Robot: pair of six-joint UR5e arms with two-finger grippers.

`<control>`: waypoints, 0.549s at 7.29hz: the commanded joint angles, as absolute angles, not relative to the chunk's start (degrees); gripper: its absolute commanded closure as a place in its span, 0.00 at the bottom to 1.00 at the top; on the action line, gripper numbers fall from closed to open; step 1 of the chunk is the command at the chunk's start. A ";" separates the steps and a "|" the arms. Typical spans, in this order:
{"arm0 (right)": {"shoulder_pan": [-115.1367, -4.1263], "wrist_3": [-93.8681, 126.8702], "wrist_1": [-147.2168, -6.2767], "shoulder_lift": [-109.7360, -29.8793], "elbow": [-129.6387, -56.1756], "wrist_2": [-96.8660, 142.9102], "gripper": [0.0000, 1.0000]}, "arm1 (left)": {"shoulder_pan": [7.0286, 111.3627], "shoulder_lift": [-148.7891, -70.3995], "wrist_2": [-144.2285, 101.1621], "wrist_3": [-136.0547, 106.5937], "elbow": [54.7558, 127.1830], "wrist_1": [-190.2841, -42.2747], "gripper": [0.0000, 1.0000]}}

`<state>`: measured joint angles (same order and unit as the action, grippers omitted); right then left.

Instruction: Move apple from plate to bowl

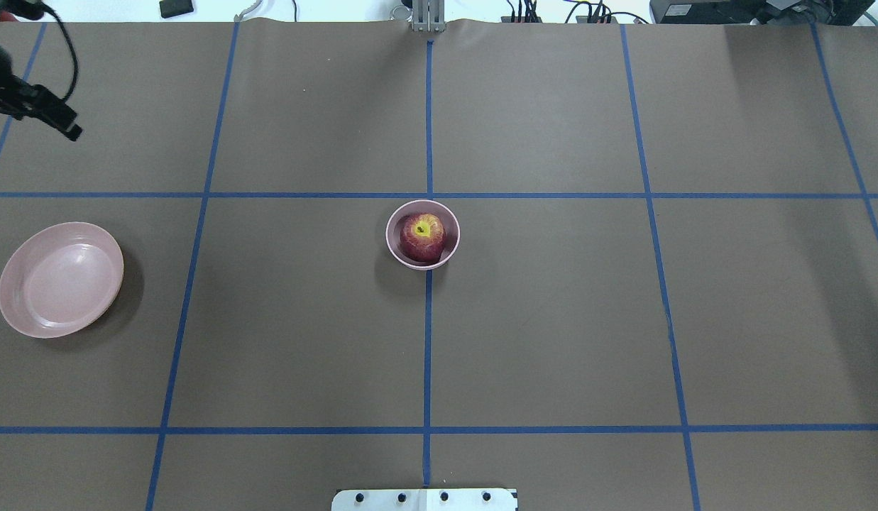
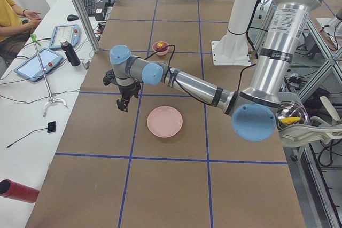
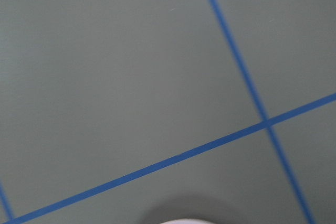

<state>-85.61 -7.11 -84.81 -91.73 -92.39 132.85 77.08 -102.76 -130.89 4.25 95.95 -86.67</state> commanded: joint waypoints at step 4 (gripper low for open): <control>-85.61 -7.12 -84.81 -91.67 -92.20 133.07 0.00 | 88.76 -95.44 -131.04 12.06 90.09 -86.58 0.02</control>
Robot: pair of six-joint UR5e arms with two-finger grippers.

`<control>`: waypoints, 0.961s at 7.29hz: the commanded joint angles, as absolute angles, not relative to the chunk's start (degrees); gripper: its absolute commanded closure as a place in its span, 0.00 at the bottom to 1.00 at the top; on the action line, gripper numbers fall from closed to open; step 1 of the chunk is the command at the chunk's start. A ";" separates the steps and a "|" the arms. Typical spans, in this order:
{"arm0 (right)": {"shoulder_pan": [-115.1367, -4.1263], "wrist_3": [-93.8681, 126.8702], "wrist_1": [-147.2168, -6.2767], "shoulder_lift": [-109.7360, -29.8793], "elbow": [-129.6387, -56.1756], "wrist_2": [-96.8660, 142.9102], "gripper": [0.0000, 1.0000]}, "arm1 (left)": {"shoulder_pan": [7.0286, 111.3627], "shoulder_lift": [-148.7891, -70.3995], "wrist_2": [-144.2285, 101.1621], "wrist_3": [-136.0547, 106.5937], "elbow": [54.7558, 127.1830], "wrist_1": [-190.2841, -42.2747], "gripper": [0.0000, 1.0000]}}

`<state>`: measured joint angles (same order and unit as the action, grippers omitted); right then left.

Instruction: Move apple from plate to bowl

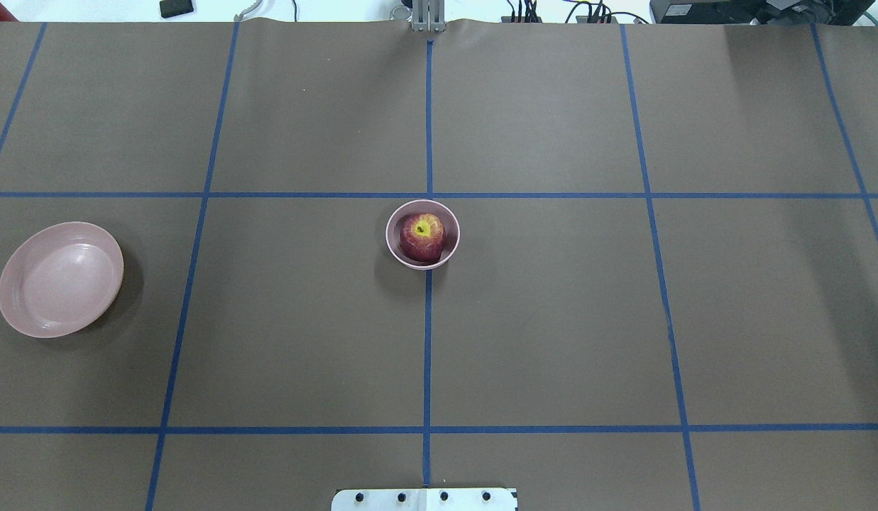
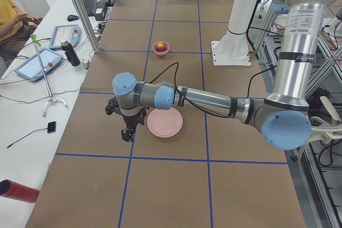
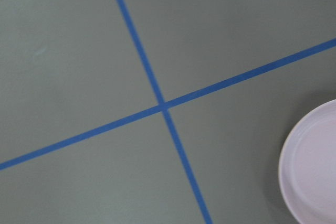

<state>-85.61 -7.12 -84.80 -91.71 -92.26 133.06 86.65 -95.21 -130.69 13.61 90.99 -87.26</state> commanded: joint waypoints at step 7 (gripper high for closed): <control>-85.61 -7.03 -84.81 -91.58 -92.81 133.16 0.00 | 91.32 -90.44 -136.85 9.93 94.83 -87.54 0.02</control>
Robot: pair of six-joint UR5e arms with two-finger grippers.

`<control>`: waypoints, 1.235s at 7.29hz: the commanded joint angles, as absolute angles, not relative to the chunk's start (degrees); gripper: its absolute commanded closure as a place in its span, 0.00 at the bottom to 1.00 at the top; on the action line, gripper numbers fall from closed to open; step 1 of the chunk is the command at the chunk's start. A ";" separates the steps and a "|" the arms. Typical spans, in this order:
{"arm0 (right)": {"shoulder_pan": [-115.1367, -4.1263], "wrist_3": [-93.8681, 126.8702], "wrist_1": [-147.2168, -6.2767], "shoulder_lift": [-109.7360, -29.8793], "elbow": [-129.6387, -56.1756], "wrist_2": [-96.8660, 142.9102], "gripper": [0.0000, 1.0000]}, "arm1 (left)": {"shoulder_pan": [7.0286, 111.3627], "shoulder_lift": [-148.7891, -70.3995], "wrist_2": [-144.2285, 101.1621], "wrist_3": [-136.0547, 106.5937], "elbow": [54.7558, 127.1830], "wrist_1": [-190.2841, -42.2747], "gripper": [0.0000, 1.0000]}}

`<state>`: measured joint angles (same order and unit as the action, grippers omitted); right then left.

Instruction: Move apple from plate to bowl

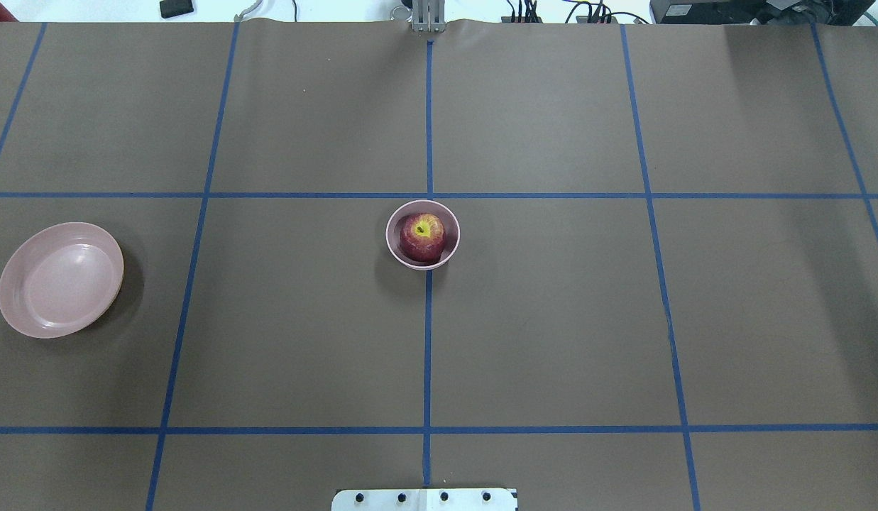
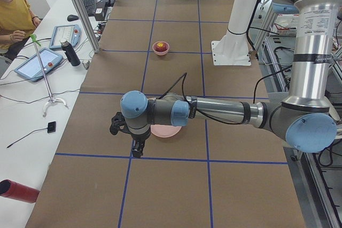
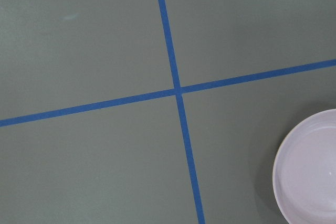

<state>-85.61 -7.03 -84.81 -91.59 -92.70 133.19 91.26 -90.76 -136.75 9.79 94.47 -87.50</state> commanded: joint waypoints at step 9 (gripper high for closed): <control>-85.61 -5.98 -84.73 -91.67 -92.64 135.18 0.00 | 91.23 -89.21 -136.58 9.93 95.36 -87.54 0.02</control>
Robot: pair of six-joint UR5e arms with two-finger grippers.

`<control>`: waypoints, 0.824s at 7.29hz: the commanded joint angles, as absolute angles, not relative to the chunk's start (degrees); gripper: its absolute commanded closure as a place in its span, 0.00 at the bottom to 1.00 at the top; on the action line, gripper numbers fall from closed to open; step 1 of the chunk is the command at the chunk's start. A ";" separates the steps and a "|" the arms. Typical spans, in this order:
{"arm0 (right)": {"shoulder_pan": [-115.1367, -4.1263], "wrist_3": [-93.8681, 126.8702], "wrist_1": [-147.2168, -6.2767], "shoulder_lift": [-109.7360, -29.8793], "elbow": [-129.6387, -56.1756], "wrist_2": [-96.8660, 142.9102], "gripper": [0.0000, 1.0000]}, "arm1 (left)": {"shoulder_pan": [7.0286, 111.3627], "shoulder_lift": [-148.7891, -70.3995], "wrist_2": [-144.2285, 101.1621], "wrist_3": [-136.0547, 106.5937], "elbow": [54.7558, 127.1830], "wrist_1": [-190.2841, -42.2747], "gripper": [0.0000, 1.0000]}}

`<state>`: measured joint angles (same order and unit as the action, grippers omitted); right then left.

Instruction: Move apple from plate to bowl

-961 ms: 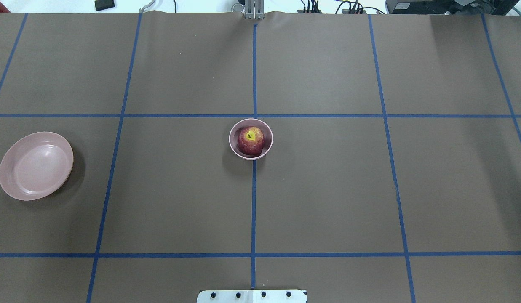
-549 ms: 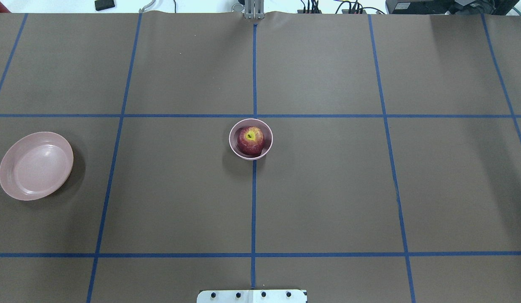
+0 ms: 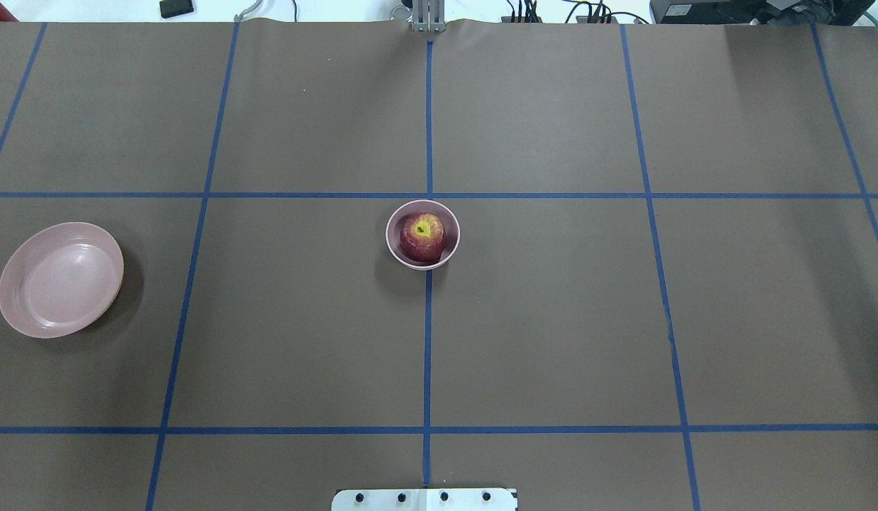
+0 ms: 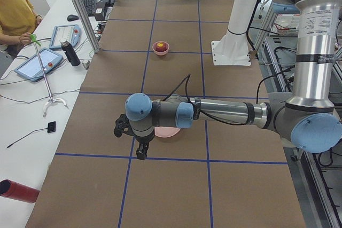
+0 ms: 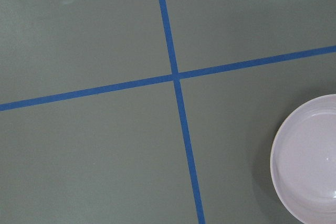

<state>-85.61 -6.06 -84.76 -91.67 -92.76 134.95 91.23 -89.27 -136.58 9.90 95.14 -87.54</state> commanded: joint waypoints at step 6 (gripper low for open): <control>-85.61 -5.98 -84.73 -91.67 -92.55 135.18 0.00 | 91.23 -86.92 -136.41 9.84 98.09 -87.54 0.02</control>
<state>-85.61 -5.94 -84.73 -91.67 -92.53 135.18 91.31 -87.00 -136.41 9.88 98.00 -87.54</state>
